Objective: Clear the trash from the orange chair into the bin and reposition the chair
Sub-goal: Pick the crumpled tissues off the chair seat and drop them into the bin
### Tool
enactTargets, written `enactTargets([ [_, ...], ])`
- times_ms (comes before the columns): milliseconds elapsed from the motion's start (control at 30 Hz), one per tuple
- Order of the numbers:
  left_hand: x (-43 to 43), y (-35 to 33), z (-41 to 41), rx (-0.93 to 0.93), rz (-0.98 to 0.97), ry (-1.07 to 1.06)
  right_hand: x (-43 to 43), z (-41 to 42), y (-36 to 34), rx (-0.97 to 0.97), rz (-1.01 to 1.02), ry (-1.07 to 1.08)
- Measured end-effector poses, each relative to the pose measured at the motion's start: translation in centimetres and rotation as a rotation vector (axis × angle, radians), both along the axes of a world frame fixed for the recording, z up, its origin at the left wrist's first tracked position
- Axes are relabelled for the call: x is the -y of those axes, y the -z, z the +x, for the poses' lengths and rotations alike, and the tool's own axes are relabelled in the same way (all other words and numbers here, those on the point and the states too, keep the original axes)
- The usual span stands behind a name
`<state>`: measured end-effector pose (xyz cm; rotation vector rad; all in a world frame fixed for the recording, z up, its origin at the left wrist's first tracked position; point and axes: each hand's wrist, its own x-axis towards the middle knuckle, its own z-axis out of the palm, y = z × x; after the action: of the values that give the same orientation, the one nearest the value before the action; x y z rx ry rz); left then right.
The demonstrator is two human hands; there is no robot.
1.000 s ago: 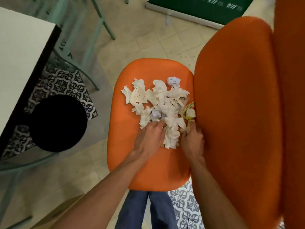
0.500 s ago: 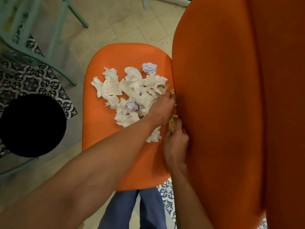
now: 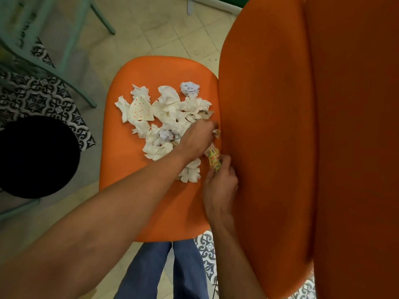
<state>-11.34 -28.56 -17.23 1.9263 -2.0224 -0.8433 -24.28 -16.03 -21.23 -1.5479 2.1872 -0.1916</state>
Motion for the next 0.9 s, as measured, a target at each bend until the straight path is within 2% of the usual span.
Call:
enactTargets([
  [133, -2.6, -5.5, 2.5, -0.075, -0.033, -0.176, 0.0, 1.7, -7.9, 0.176, -0.067, -0.039],
  [400, -9.8, -16.6, 9.5, -0.117, -0.192, -0.481, 0.5, 4.5, -20.1, 0.194, -0.215, -0.269],
  [633, -19.0, -25.0, 14.3, -0.113, -0.230, -0.711, -0.2, 8.9, -29.1, 0.238, -0.284, -0.513],
  [900, -31.4, -29.9, 17.7, -0.108, -0.200, -1.043, -5.5, 14.5, -36.0, 0.387, -0.271, -0.698],
])
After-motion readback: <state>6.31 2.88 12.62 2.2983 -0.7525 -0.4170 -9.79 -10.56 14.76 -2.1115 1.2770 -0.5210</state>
